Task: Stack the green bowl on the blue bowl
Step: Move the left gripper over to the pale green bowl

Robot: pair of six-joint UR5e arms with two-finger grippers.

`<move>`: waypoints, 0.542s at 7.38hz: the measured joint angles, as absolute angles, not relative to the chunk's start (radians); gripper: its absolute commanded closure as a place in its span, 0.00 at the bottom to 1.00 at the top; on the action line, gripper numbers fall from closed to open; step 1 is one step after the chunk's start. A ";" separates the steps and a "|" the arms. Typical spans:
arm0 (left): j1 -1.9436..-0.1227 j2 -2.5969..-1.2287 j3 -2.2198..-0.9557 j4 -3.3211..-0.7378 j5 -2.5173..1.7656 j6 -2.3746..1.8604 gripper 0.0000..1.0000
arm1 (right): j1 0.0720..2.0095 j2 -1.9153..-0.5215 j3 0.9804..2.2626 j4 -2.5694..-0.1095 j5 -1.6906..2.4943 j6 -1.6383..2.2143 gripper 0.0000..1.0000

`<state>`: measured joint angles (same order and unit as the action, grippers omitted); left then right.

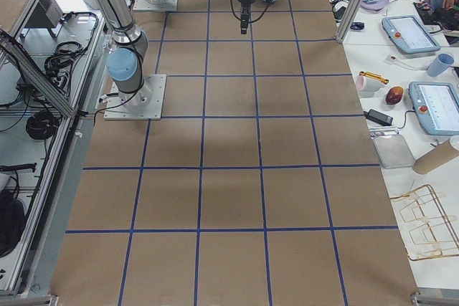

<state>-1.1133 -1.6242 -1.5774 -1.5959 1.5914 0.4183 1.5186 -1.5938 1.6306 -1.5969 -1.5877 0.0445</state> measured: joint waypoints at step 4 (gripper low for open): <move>-0.886 -1.738 -1.645 -1.381 1.578 0.651 0.00 | 1.519 -1.594 1.631 -1.597 -1.588 0.045 0.00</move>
